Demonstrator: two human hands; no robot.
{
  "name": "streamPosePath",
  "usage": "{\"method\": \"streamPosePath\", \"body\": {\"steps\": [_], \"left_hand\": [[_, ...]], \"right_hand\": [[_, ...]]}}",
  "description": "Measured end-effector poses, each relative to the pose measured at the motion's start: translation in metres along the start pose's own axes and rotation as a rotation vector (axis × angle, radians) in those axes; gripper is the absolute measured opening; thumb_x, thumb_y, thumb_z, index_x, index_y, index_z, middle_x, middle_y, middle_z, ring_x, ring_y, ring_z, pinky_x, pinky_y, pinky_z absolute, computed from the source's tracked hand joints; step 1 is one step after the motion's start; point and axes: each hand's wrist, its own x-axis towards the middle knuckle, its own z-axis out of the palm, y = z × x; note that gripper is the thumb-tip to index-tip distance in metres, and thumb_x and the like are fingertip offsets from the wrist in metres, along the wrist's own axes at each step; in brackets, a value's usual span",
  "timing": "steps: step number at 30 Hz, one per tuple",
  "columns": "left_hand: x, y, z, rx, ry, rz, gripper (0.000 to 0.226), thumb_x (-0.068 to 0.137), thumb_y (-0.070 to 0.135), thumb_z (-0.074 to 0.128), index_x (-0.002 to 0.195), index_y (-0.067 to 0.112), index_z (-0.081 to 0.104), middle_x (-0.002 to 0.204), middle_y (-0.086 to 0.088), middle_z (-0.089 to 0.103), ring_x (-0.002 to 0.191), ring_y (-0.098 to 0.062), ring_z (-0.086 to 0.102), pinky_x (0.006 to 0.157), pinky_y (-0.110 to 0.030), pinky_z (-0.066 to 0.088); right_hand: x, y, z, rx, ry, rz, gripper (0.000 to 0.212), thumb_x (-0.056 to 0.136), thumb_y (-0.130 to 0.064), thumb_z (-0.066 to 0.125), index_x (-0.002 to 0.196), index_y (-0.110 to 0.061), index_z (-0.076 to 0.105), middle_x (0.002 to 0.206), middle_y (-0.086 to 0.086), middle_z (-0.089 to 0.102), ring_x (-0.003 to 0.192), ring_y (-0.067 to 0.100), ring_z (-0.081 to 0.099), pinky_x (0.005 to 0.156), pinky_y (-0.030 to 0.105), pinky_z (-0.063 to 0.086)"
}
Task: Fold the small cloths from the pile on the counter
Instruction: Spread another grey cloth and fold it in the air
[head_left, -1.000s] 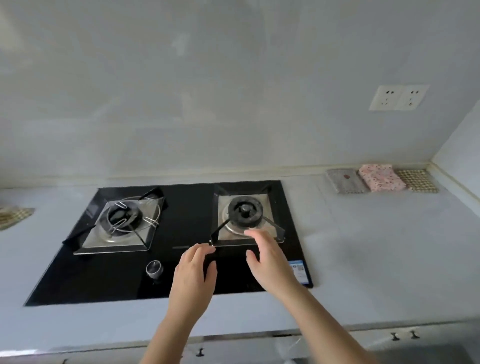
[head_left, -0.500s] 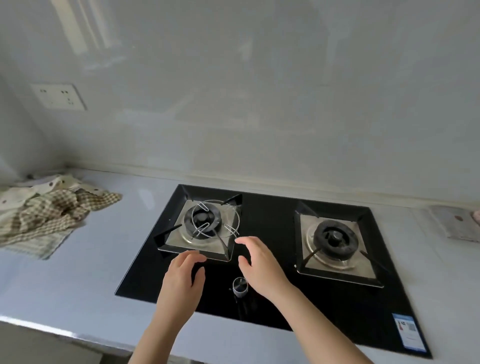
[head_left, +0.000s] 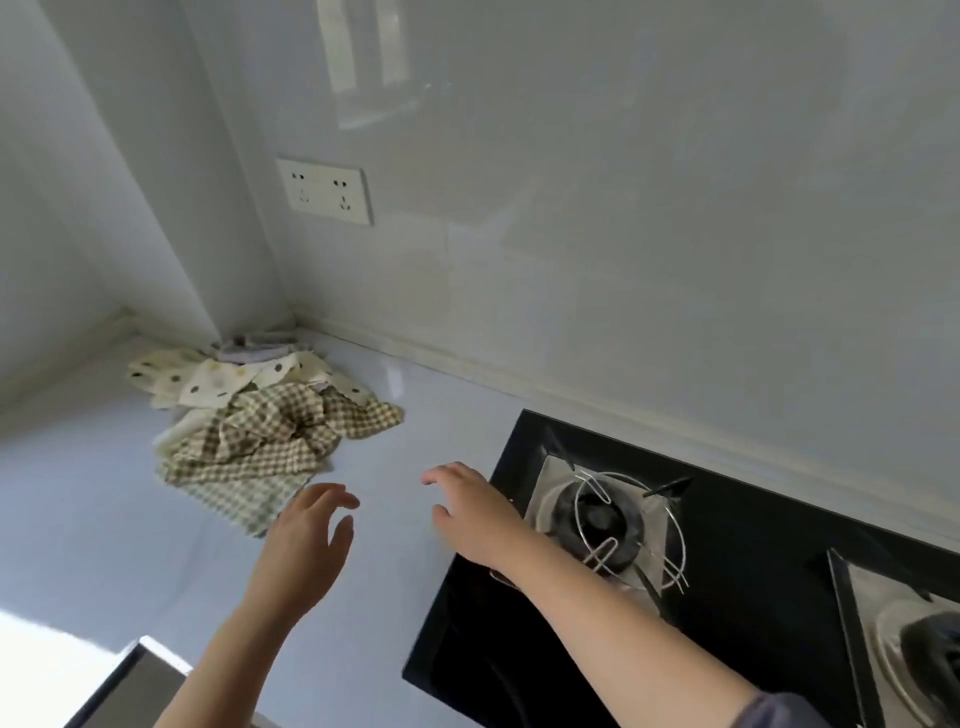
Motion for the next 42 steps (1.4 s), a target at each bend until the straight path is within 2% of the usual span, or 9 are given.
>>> {"method": "streamPosePath", "body": {"steps": [8,13,16,20,24,29,33,37,42], "left_hand": [[0.189,-0.165,-0.045,0.032,-0.036,-0.003,0.016,0.087,0.005,0.061,0.097,0.015,0.068,0.107,-0.005,0.063,0.094,-0.025,0.06,0.074,-0.034,0.047],[0.315,-0.231,-0.036,0.097,0.02,-0.047,0.034,0.09,0.007,0.051,0.122,0.01,0.06,0.129,-0.014,0.054,0.117,-0.035,0.05,0.087,-0.042,0.045],[0.357,-0.257,-0.011,0.236,-0.125,-0.121,0.044,0.093,0.02,0.048,0.138,0.022,0.045,0.136,-0.011,0.047,0.122,-0.034,0.045,0.093,-0.043,0.043],[0.357,-0.27,0.002,0.051,0.091,-0.215,0.023,0.097,0.024,0.044,0.101,0.012,0.063,0.099,-0.015,0.065,0.083,-0.032,0.056,0.064,-0.033,0.036],[0.351,-0.242,-0.046,-0.375,0.348,-0.202,0.02,0.097,0.023,0.048,0.078,0.014,0.049,0.067,-0.001,0.051,0.07,-0.03,0.049,0.059,-0.034,0.032],[0.313,-0.179,-0.095,-0.45,0.443,0.137,0.008,0.093,0.014,0.056,0.086,0.019,0.056,0.076,0.008,0.052,0.074,-0.013,0.048,0.064,-0.024,0.033],[0.248,-0.171,-0.051,-0.274,0.228,0.374,0.007,0.082,0.015,0.054,0.087,0.017,0.058,0.08,0.007,0.052,0.072,-0.013,0.048,0.063,-0.024,0.037],[0.195,-0.193,0.038,0.004,-0.051,0.428,0.019,0.073,0.025,0.044,0.082,0.025,0.061,0.086,0.009,0.055,0.078,-0.02,0.057,0.06,-0.031,0.041],[0.181,-0.204,0.079,0.147,0.146,0.459,0.017,0.074,0.02,0.049,0.086,0.02,0.06,0.089,0.002,0.053,0.084,-0.025,0.052,0.065,-0.036,0.034]], "right_hand": [[0.221,-0.08,0.064,0.035,-0.017,0.07,0.042,0.098,-0.015,0.044,0.139,-0.021,0.045,0.143,0.002,0.043,0.124,0.022,0.047,0.102,0.04,0.044],[0.342,-0.1,0.09,0.034,0.165,0.135,0.048,0.1,-0.016,0.043,0.147,-0.022,0.034,0.149,0.004,0.037,0.136,0.024,0.037,0.11,0.04,0.037],[0.391,-0.086,0.107,0.006,0.11,0.191,0.056,0.098,-0.018,0.046,0.15,-0.027,0.029,0.153,0.004,0.035,0.136,0.025,0.038,0.109,0.04,0.039],[0.4,-0.075,0.125,0.013,0.241,0.231,0.028,0.096,-0.017,0.046,0.115,-0.026,0.064,0.118,-0.003,0.066,0.099,0.018,0.062,0.083,0.031,0.05],[0.37,-0.094,0.094,0.402,0.558,0.135,0.018,0.096,-0.012,0.052,0.102,-0.017,0.069,0.09,-0.007,0.069,0.062,-0.001,0.055,0.062,0.024,0.047],[0.309,-0.116,0.046,0.526,0.74,-0.007,0.017,0.095,-0.008,0.056,0.103,-0.016,0.069,0.1,-0.01,0.068,0.092,-0.001,0.063,0.082,0.018,0.05],[0.269,-0.058,0.072,-0.04,0.302,0.349,0.028,0.093,-0.023,0.052,0.113,-0.027,0.07,0.127,-0.001,0.06,0.117,0.024,0.058,0.095,0.037,0.048],[0.233,-0.007,0.105,-0.039,0.176,0.399,0.037,0.09,-0.011,0.045,0.121,-0.02,0.064,0.133,0.001,0.057,0.126,0.023,0.052,0.102,0.035,0.043],[0.21,0.015,0.125,-0.205,0.131,0.202,0.041,0.094,-0.017,0.049,0.134,-0.013,0.052,0.152,0.004,0.037,0.14,0.022,0.033,0.112,0.028,0.029]]}}
